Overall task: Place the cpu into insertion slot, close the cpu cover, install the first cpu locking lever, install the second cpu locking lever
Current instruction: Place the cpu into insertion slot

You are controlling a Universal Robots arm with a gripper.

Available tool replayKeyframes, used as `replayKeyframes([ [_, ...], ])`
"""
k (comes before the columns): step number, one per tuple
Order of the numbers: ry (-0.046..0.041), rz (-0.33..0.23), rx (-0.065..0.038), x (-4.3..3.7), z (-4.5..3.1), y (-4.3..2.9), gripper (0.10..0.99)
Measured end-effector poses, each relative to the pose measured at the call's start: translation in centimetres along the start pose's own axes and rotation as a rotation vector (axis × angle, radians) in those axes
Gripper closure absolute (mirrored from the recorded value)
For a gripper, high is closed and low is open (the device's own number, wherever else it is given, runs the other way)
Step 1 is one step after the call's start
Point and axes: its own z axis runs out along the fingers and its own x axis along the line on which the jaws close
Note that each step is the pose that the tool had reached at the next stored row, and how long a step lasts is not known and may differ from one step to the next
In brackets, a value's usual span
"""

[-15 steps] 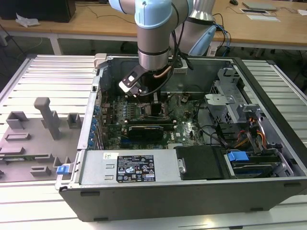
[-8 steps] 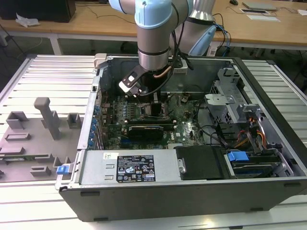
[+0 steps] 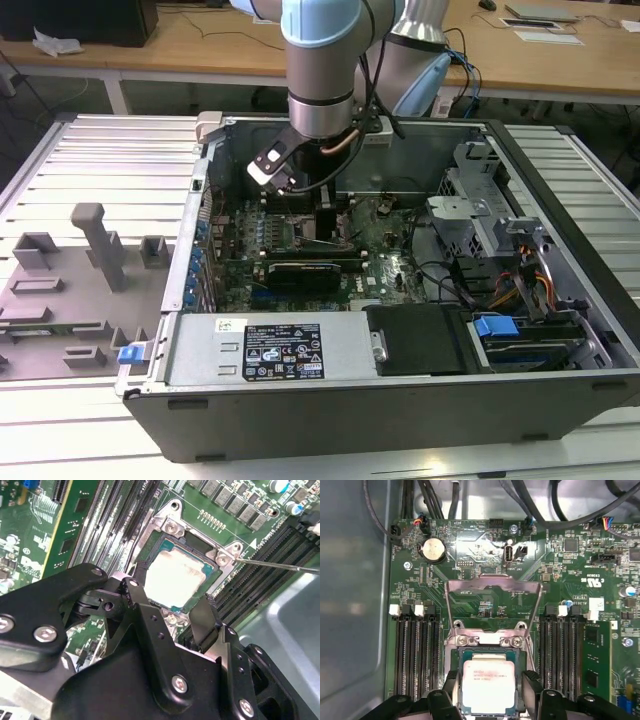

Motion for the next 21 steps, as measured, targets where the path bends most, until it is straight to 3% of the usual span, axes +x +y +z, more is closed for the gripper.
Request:
replayKeyframes([
  [3,0.0000,0.000,0.000,0.01,-0.48,0.04,0.471],
  [9,0.0001,0.000,0.000,0.01,-0.51,0.05,0.486],
  [13,0.0000,0.000,0.000,0.01,-0.51,0.05,0.737],
  [14,0.0001,0.000,0.000,0.01,-0.51,0.05,0.859],
  [16,0.0000,0.000,0.000,0.01,-0.51,0.05,0.980],
  [21,-0.0002,0.000,0.000,0.00,-0.77,0.06,0.980],
])
